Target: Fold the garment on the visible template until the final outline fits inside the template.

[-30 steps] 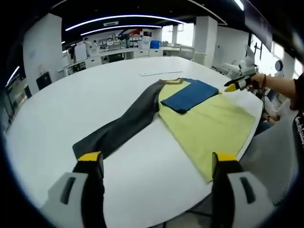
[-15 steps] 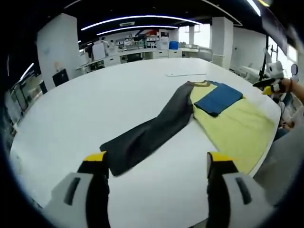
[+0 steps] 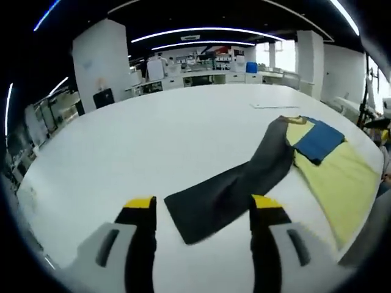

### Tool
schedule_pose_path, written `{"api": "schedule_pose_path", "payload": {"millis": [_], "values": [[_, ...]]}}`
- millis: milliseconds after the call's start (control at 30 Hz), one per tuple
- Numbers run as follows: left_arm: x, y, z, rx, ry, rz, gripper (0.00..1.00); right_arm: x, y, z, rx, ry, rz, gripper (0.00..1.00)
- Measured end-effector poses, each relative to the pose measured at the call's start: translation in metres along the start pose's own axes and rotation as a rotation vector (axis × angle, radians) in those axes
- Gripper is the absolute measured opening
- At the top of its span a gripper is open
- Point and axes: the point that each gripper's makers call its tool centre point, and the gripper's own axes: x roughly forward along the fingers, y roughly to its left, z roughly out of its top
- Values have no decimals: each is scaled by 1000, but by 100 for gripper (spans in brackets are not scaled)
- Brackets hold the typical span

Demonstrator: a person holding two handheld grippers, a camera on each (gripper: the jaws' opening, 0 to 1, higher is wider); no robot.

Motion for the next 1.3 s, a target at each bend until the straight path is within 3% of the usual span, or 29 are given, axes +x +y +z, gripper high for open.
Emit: {"api": "schedule_pose_path", "payload": {"millis": [200, 467, 733, 1067, 1300], "values": [[18, 14, -15, -75, 27, 31, 50, -3, 8, -3, -22, 16, 2, 99], [32, 24, -34, -95, 111, 69, 43, -2, 14, 13, -42, -2, 12, 99], [34, 17, -41, -91, 121, 93, 35, -2, 17, 17, -49, -4, 6, 99], [39, 18, -45, -152, 125, 81, 24, -6, 15, 13, -36, 12, -12, 99], [44, 22, -44, -175, 137, 90, 23, -7, 16, 13, -28, 16, -12, 99]]}}
